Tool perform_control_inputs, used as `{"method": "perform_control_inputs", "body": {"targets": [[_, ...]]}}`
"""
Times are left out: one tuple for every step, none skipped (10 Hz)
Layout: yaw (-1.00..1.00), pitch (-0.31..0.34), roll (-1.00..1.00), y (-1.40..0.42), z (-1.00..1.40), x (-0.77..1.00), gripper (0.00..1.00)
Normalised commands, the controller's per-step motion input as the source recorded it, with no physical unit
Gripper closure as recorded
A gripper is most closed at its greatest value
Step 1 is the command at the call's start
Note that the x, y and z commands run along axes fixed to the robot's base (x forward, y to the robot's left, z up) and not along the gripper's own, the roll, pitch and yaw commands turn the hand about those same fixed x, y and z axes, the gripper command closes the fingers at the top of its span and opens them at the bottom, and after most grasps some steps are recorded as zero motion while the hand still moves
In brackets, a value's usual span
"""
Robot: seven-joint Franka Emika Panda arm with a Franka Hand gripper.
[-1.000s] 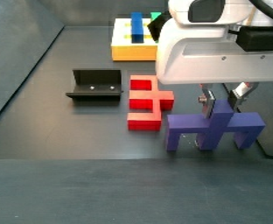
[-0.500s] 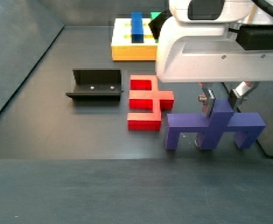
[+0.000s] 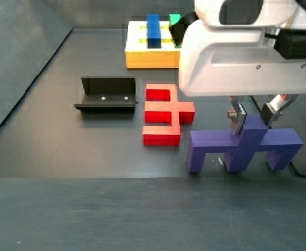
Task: Pick up the purple object. Move up. Move to above the board. Insert the purple object.
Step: Pick up the purple object, then move up.
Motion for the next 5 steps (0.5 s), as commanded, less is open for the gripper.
{"method": "perform_control_inputs", "body": {"targets": [[0.0, 0.0, 0.0, 0.0, 0.0, 0.0, 1.0], [0.0, 0.0, 0.0, 0.0, 0.83, 0.0, 1.0], [-0.02, 0.013, -0.01, -0.05, 0.8, 0.0, 1.0], [-0.03, 0.043, 0.0, -0.06, 0.7, -0.04, 1.0], [0.0, 0.048, 0.09, -0.04, 0.25, -0.01, 1.0]]}}
